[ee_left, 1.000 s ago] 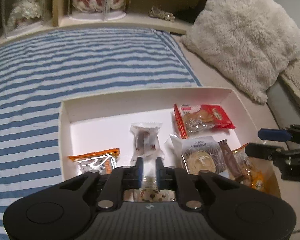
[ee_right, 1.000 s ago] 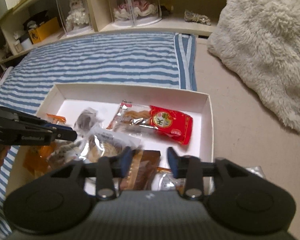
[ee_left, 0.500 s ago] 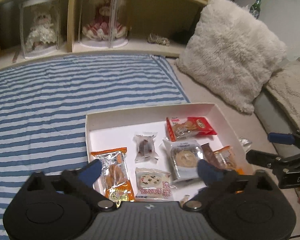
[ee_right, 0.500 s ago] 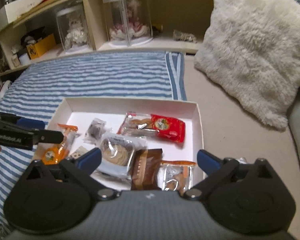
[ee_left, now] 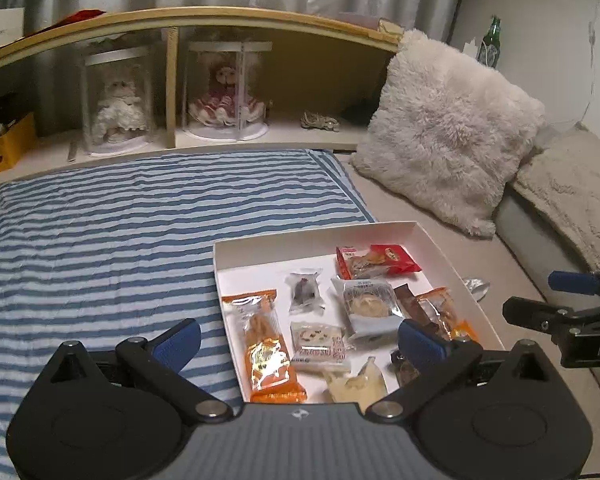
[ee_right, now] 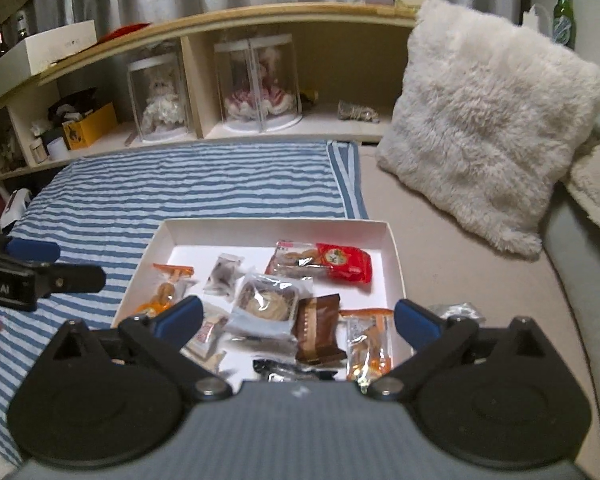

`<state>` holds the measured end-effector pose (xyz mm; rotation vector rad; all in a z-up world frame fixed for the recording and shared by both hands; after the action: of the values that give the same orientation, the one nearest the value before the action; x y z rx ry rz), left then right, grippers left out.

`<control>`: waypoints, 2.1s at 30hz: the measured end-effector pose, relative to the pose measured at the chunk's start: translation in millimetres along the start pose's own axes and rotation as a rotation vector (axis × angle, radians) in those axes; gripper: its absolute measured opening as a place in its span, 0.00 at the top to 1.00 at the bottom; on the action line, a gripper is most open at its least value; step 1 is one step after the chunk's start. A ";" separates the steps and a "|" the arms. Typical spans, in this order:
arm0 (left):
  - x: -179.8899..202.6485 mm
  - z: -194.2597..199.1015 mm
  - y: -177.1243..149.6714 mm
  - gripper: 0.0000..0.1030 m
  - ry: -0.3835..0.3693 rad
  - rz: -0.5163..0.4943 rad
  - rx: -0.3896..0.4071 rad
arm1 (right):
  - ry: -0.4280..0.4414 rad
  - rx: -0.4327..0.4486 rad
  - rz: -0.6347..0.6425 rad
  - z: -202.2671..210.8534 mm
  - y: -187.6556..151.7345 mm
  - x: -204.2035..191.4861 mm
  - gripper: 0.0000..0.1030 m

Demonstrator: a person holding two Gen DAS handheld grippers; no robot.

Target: Organize snacks

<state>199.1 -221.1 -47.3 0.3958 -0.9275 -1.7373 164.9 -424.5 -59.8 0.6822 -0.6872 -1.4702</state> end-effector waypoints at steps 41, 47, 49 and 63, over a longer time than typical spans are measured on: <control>-11.7 77.4 -76.6 0.00 0.145 -0.114 0.185 | -0.063 0.156 0.024 69.9 -70.0 -25.1 0.01; -15.3 74.9 -79.0 0.00 0.139 -0.094 0.182 | -0.074 0.162 0.031 68.7 -70.6 -26.2 0.01; -15.4 74.8 -79.5 0.00 0.140 -0.094 0.182 | -0.073 0.163 0.036 67.8 -70.3 -27.2 0.01; -16.8 74.4 -80.9 0.00 0.137 -0.094 0.177 | -0.071 0.158 0.040 65.4 -71.3 -25.0 0.01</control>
<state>103.3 -166.9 -63.0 0.6758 -0.9793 -1.6940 69.3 -398.5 -72.6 0.7356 -0.8739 -1.4190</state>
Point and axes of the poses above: each gripper's, at about its wrist camera, not at the fingertips, and z roughly against the way its jaws point, x to its right, y to its top, the point moved 8 cm from there along -z, roughly the way its jaws point, and after that the axes turned 2 degrees about -y, right-handed, at the moved point
